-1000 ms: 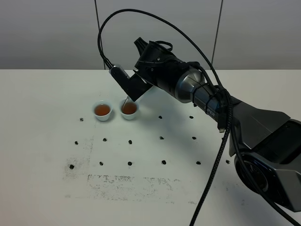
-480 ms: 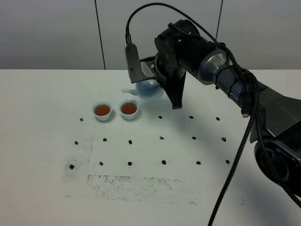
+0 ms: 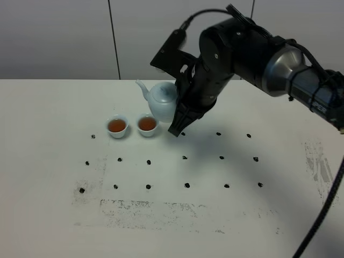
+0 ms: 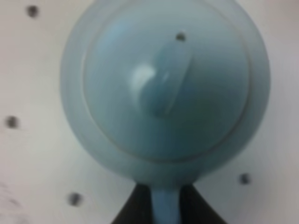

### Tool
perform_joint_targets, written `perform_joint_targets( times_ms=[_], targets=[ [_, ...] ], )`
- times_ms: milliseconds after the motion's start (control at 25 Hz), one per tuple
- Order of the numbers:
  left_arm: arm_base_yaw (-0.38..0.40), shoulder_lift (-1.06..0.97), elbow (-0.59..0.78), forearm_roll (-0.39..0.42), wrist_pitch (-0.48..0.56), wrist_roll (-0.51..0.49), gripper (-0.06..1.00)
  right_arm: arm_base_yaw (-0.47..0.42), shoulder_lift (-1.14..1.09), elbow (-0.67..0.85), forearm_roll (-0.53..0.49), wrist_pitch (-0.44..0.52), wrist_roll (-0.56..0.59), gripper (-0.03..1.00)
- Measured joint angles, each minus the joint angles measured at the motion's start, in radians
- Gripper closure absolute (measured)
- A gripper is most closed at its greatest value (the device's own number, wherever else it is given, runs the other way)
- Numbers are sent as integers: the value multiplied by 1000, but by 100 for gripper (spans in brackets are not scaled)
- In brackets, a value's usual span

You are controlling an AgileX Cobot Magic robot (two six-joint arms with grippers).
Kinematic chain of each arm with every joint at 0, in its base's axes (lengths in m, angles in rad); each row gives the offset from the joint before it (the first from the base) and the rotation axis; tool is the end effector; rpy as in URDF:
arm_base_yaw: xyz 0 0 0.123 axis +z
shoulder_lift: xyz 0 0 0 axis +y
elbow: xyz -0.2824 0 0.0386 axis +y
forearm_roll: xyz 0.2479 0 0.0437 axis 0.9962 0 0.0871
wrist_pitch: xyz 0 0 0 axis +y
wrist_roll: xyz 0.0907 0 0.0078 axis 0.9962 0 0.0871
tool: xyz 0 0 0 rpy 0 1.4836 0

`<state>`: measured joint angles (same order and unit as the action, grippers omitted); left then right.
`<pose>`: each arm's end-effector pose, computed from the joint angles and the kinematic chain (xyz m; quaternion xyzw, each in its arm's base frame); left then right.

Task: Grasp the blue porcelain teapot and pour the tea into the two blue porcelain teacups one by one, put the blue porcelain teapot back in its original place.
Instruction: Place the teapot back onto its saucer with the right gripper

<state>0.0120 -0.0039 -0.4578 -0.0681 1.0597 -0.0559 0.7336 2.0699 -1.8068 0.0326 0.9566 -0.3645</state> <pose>-0.0008 -0.0054 0.2656 -0.0286 0.8618 -0.0451 0.5044 0.3388 0.3087 0.2478 -0.5040 0.8358 0.0547 0.2109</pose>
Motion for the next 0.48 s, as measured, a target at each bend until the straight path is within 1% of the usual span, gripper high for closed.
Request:
perform_joint_targets(
  times_ms=[40,120,240,320,480],
  targets=[
    [0,0,0,0,0,0,66,2,-24,62,29,-45,45,94],
    [0,0,0,0,0,0,66,8,-42,135,67,-107,156,94],
    [0,0,0,0,0,0,66,18,-36,185,88,-157,287,94],
    [0,0,0,0,0,0,66,24,-22,190,88,-174,323,94],
    [0,0,0,0,0,0,66,38,16,192,90,-191,337,94]
  ],
)
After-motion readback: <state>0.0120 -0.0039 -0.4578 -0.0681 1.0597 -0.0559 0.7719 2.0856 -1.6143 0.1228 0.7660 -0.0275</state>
